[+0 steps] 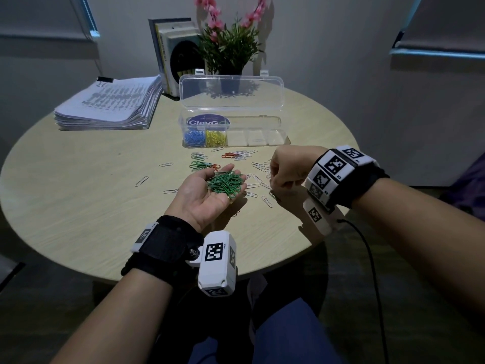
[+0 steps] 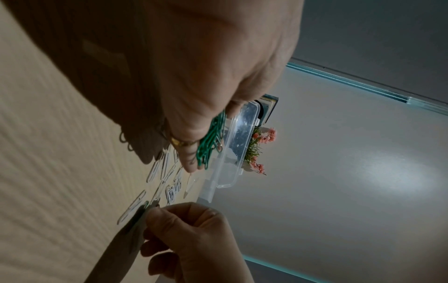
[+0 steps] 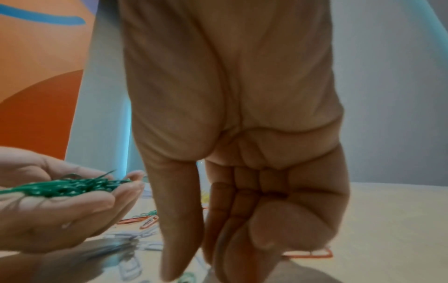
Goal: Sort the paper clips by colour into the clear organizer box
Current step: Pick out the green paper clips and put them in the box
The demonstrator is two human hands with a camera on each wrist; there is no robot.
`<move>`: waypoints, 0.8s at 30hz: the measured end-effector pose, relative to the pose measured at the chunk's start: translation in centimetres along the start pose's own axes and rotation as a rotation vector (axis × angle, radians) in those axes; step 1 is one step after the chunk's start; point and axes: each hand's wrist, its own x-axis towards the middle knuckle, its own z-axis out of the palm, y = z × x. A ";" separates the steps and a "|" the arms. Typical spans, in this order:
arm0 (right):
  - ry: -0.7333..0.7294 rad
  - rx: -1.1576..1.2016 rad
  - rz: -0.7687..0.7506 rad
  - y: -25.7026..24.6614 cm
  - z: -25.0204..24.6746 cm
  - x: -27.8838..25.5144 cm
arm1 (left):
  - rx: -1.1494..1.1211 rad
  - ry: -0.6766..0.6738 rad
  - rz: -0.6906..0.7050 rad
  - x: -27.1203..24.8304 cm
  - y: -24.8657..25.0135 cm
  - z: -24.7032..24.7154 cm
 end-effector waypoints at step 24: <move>-0.004 0.387 -0.352 -5.6 -3.1 -1.2 | -0.062 0.005 -0.008 -0.6 -0.1 0.5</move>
